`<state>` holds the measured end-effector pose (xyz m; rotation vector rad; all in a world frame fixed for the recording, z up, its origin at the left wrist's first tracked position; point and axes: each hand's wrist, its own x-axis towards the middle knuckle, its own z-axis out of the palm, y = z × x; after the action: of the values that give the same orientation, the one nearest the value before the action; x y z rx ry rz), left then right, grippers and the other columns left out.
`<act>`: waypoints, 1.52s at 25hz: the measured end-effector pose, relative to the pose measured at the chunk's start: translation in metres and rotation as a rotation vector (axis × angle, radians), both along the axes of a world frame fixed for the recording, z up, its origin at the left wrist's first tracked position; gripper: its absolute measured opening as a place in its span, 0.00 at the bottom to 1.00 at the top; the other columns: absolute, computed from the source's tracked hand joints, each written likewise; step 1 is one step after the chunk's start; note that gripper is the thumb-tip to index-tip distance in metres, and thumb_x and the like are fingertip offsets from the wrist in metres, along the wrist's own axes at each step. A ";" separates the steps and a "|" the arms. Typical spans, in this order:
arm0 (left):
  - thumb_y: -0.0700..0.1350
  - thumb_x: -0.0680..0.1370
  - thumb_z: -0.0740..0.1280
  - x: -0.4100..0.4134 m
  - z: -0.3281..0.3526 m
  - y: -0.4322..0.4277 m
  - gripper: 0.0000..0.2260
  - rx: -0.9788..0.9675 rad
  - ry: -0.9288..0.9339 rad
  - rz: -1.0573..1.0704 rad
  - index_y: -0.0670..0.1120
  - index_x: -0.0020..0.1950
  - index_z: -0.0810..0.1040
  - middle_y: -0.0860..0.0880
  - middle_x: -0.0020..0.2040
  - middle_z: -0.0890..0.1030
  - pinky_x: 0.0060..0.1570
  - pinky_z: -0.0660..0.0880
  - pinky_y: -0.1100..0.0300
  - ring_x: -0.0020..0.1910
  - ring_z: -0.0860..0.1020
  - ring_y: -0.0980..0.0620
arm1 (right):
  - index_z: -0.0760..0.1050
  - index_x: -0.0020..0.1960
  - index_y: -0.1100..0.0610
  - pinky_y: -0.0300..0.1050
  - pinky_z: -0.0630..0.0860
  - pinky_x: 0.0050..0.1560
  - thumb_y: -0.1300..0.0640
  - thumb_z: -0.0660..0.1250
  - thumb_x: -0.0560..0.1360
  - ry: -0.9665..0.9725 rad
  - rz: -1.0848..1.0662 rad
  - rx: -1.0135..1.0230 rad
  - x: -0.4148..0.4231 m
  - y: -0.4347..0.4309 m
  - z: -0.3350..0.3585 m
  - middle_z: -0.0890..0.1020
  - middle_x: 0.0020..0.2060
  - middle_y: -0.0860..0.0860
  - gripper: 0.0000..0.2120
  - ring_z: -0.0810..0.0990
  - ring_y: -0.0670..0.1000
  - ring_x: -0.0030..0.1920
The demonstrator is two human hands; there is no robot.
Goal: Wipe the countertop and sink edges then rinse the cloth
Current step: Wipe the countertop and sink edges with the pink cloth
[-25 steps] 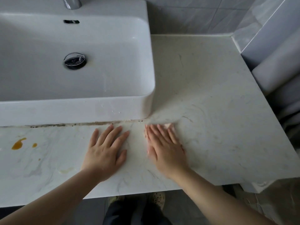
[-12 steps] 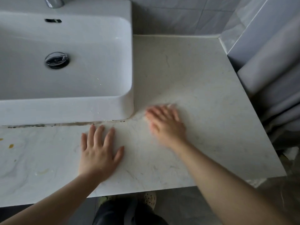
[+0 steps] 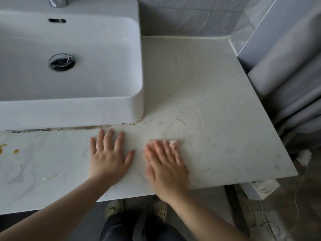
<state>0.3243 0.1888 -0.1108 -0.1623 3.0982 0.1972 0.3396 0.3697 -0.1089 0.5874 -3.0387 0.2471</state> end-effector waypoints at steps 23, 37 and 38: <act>0.83 0.50 0.34 0.028 0.025 -0.200 0.62 -0.080 -0.217 -0.181 0.47 0.76 0.45 0.48 0.77 0.45 0.68 0.40 0.35 0.75 0.41 0.49 | 0.49 0.76 0.61 0.53 0.41 0.74 0.46 0.41 0.73 -0.137 -0.712 -0.078 -0.051 -0.150 0.007 0.53 0.76 0.59 0.35 0.49 0.56 0.76; 0.84 0.48 0.38 0.026 0.024 -0.203 0.64 -0.024 -0.241 -0.162 0.47 0.76 0.45 0.49 0.77 0.45 0.71 0.40 0.41 0.75 0.41 0.49 | 0.52 0.77 0.57 0.55 0.41 0.75 0.39 0.39 0.73 -0.126 -0.445 -0.028 -0.017 -0.167 0.004 0.56 0.76 0.57 0.37 0.52 0.57 0.76; 0.84 0.48 0.39 0.026 0.024 -0.203 0.64 -0.025 -0.231 -0.158 0.47 0.76 0.46 0.49 0.77 0.46 0.71 0.41 0.41 0.75 0.42 0.49 | 0.54 0.76 0.58 0.55 0.42 0.75 0.39 0.41 0.74 -0.111 -0.236 -0.025 -0.001 -0.192 0.004 0.58 0.75 0.57 0.36 0.55 0.57 0.76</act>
<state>0.3504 -0.0141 -0.0871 0.0558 2.8671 0.1255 0.3381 0.1777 -0.1051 0.2163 -3.1670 0.3169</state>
